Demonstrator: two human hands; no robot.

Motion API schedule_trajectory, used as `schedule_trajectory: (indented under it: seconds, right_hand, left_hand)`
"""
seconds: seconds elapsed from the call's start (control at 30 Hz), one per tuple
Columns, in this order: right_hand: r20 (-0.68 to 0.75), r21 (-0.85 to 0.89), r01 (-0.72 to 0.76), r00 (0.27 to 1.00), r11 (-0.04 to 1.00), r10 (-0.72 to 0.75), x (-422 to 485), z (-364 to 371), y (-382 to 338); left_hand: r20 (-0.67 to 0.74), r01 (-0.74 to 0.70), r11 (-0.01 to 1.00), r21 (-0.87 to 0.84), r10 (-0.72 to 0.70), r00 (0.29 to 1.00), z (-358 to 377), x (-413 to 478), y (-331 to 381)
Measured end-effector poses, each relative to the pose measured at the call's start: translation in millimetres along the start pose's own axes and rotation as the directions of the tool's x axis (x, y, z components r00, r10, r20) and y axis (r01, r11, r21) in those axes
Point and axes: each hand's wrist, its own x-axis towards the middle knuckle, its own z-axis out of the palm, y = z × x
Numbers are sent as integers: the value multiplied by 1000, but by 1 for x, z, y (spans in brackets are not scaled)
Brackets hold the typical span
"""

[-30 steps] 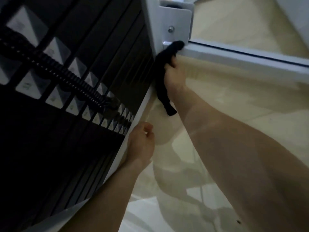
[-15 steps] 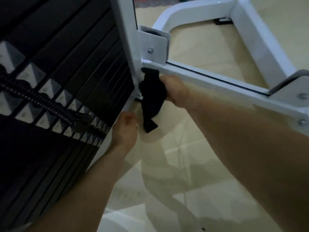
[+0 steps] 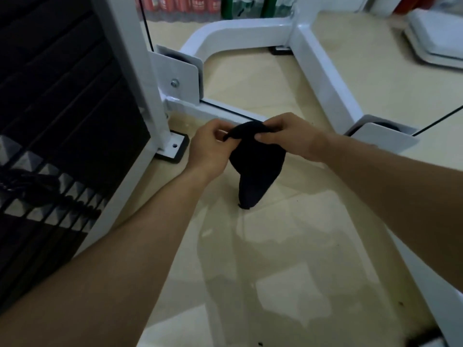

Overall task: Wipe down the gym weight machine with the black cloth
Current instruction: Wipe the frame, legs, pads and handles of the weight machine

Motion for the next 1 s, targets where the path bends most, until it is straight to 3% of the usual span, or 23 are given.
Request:
schedule_trajectory:
  seconds: [0.07, 0.23, 0.33, 0.43, 0.5, 0.6, 0.7, 0.77, 0.87, 1.0]
  right_hand:
    - [-67, -73, -16, 998, 997, 11, 2, -5, 5]
    - [-225, -288, -33, 974, 957, -34, 10, -9, 13]
    - [-342, -237, -18, 937, 971, -66, 15, -11, 18]
    - [-372, -154, 11, 926, 988, -69, 17, -19, 23]
    - [-363, -109, 30, 929, 994, -68, 18, -24, 25]
    - [-247, 101, 39, 969, 994, -13, 22, -36, 26]
    - [-52, 189, -15, 998, 982, 25, 27, -53, 33]
    - [-22, 4, -71, 997, 997, 71, 34, -60, 38]
    - [-106, -290, -146, 987, 946, 120, 45, -71, 35]
    - [-420, -319, -210, 905, 924, 61, 72, -83, 31]
  left_hand:
    - [-39, -31, 999, 37, 32, 999, -1, 6, -3]
    - [69, -21, 984, 174, 9, 998, 0, 22, -6]
    - [153, 56, 991, 119, -74, 985, 7, 30, -7]
    - [252, 90, 990, 111, -116, 961, 16, 33, -4]
    - [289, 59, 988, 142, -98, 952, 23, 36, -1]
    - [200, 39, 978, 207, -81, 976, 32, 43, 1]
    - [158, 146, 989, -22, -141, 977, 36, 53, 0]
    - [204, 138, 986, -88, -118, 972, 37, 57, 0]
    - [217, 32, 999, 38, -40, 975, 47, 67, 1]
    - [-79, -1, 978, 208, 18, 997, 63, 93, 6]
